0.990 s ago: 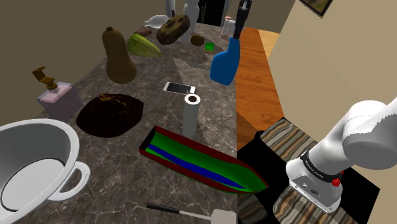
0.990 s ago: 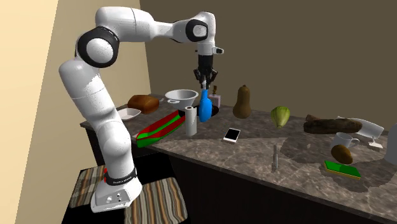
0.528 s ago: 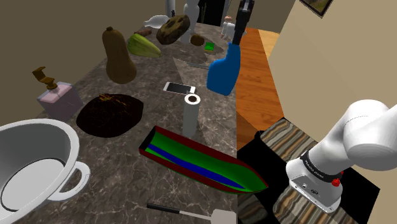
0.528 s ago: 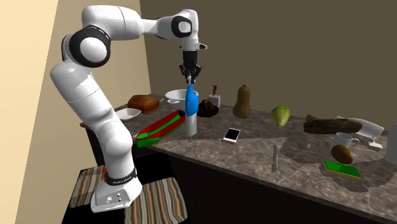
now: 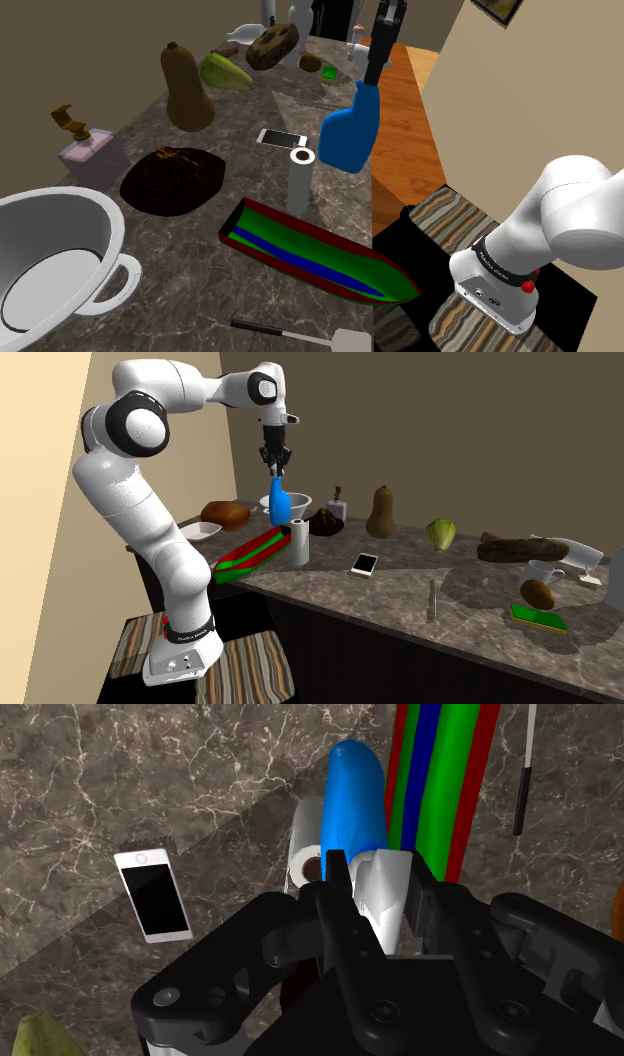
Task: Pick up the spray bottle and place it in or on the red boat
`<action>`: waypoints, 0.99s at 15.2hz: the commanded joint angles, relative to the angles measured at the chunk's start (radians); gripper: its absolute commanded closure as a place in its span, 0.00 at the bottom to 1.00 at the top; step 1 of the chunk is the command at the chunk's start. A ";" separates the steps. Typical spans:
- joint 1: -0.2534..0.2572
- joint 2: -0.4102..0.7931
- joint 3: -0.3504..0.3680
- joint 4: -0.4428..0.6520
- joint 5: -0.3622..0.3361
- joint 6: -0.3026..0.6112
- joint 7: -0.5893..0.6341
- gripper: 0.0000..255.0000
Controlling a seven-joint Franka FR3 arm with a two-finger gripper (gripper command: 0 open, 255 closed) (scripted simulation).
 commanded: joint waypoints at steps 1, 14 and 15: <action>0.017 0.005 0.035 0.026 0.011 -0.019 0.054 1.00; 0.096 0.067 0.217 0.132 0.045 -0.045 0.320 1.00; 0.096 0.062 0.216 0.113 0.047 -0.032 0.318 1.00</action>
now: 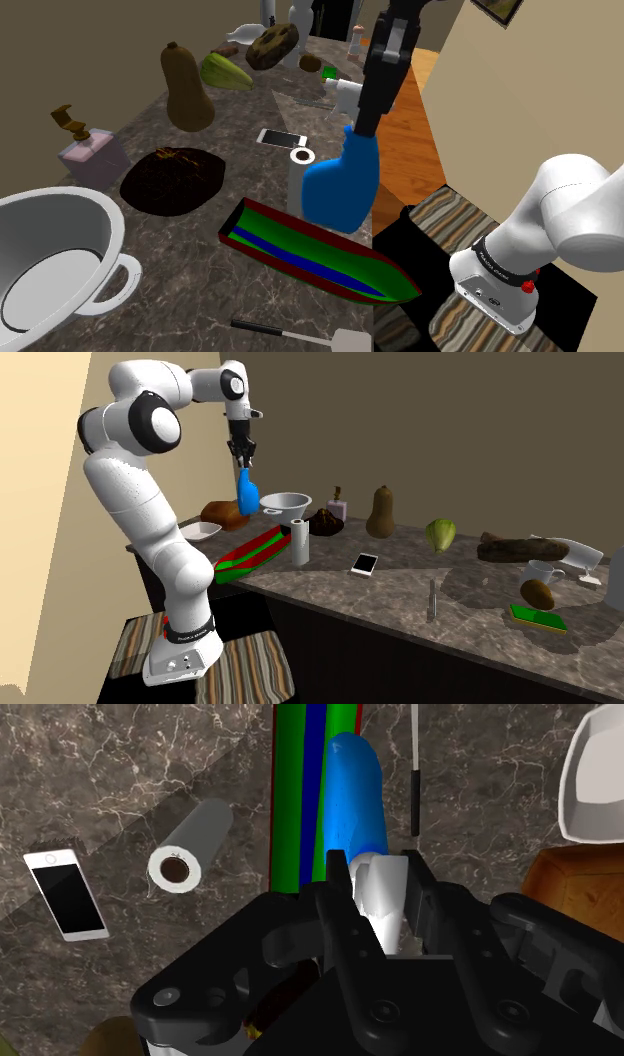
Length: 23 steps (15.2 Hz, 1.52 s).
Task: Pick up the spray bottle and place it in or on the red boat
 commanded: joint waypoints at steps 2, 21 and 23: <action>0.002 -0.018 -0.001 -0.056 0.007 0.040 -0.005 1.00; 0.016 -0.062 0.010 -0.353 0.032 0.294 -0.025 1.00; 0.017 -0.062 0.013 -0.379 0.033 0.321 -0.025 1.00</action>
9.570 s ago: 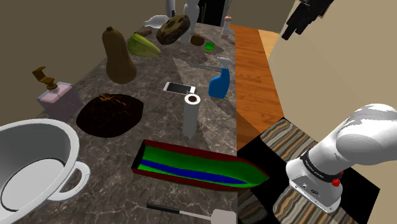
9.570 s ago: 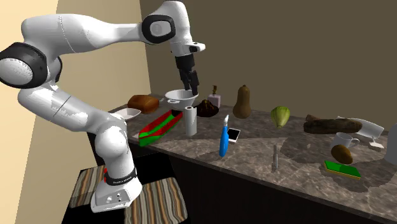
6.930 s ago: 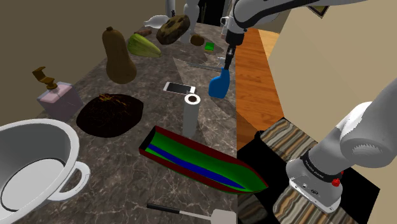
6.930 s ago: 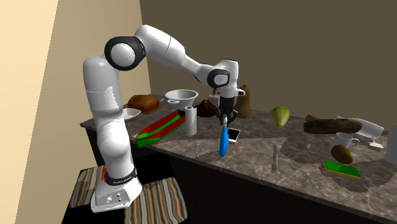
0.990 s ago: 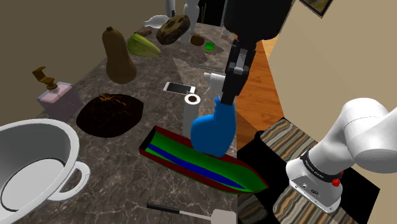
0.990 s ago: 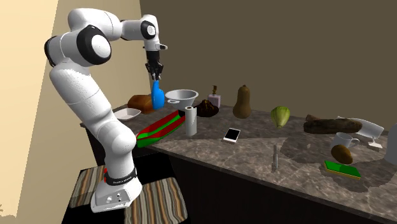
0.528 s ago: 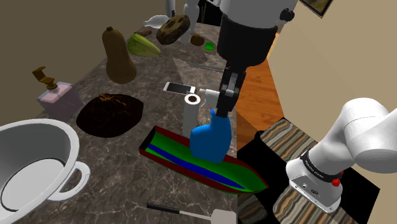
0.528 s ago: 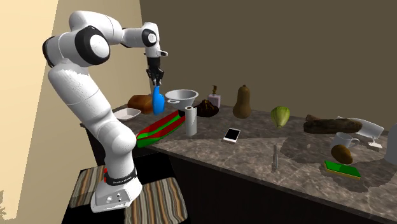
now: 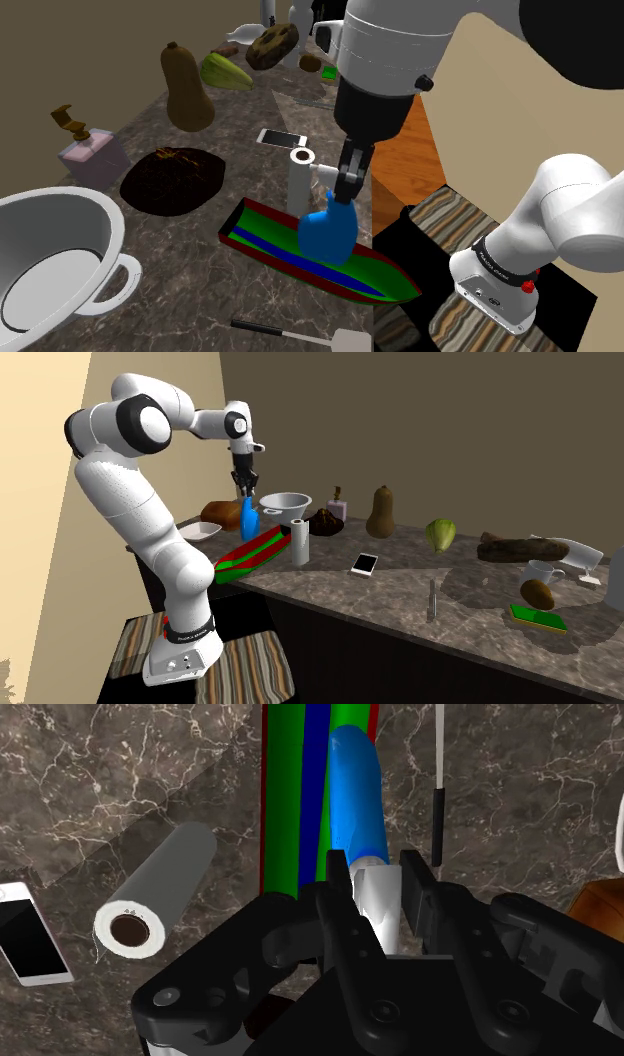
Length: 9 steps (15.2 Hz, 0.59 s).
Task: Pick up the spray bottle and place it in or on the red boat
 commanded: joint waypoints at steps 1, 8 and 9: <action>0.001 -0.001 0.002 -0.029 0.002 0.028 -0.001 1.00; 0.003 0.002 0.007 -0.067 0.004 0.070 -0.002 1.00; 0.003 0.002 0.007 -0.067 0.004 0.070 -0.002 1.00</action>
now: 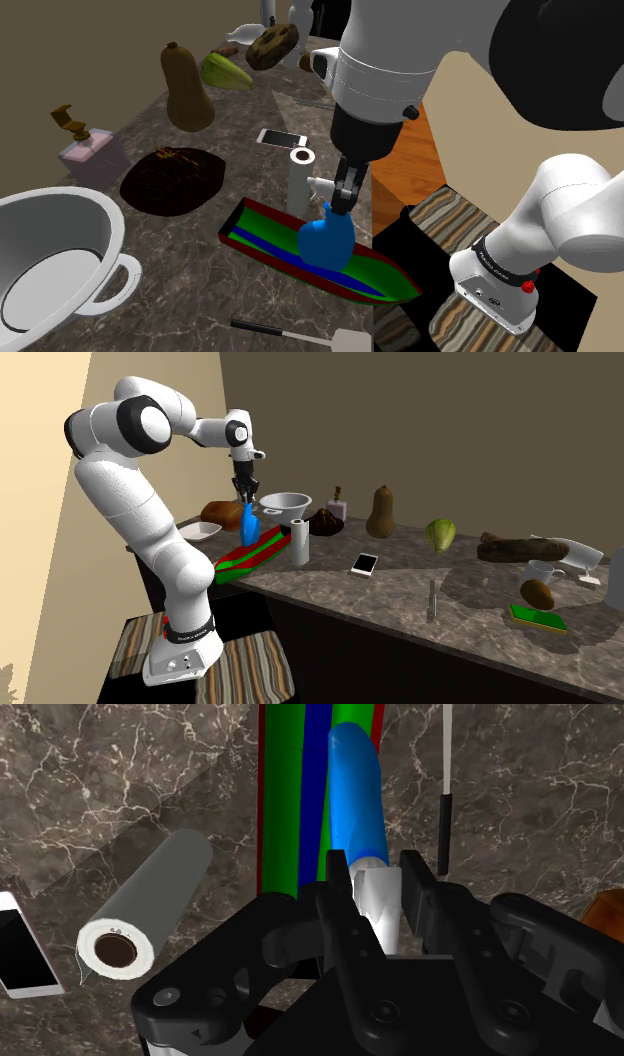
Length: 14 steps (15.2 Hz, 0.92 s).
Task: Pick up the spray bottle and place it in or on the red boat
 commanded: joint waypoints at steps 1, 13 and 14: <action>0.000 0.000 0.000 0.000 0.000 0.001 0.000 1.00; -0.006 -0.001 -0.013 0.125 -0.008 -0.126 0.003 0.00; -0.006 -0.001 -0.013 0.125 -0.008 -0.126 0.003 0.00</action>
